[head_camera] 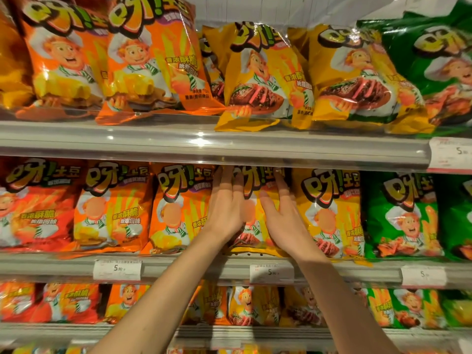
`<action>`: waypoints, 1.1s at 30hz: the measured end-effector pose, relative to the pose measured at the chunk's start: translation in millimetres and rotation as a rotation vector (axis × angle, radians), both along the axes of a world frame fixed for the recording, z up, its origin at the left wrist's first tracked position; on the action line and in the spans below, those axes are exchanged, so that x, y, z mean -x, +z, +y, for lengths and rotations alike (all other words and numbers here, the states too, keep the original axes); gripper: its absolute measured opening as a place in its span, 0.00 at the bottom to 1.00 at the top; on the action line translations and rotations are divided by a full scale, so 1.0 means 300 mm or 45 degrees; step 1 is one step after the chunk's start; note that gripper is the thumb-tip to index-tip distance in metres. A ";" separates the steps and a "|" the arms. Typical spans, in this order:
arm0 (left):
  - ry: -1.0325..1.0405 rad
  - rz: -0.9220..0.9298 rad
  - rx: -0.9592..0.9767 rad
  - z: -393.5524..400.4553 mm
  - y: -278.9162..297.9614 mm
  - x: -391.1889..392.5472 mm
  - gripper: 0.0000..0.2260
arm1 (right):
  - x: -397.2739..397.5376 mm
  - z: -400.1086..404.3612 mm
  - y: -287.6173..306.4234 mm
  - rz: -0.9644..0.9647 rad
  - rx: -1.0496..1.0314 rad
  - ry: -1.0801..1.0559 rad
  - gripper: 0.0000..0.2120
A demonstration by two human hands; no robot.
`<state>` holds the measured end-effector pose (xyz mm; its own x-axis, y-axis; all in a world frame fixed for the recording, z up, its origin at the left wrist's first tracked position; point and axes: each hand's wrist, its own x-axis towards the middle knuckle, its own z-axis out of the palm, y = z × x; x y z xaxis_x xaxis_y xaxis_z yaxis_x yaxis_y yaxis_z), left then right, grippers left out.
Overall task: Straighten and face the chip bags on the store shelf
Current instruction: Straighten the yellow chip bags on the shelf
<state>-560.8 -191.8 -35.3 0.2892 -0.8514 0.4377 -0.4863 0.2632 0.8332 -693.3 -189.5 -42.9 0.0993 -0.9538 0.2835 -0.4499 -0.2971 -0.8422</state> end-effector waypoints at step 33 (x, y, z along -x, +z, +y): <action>-0.047 0.121 -0.265 -0.039 -0.059 0.019 0.29 | -0.012 -0.047 0.027 -0.205 -0.290 -0.164 0.33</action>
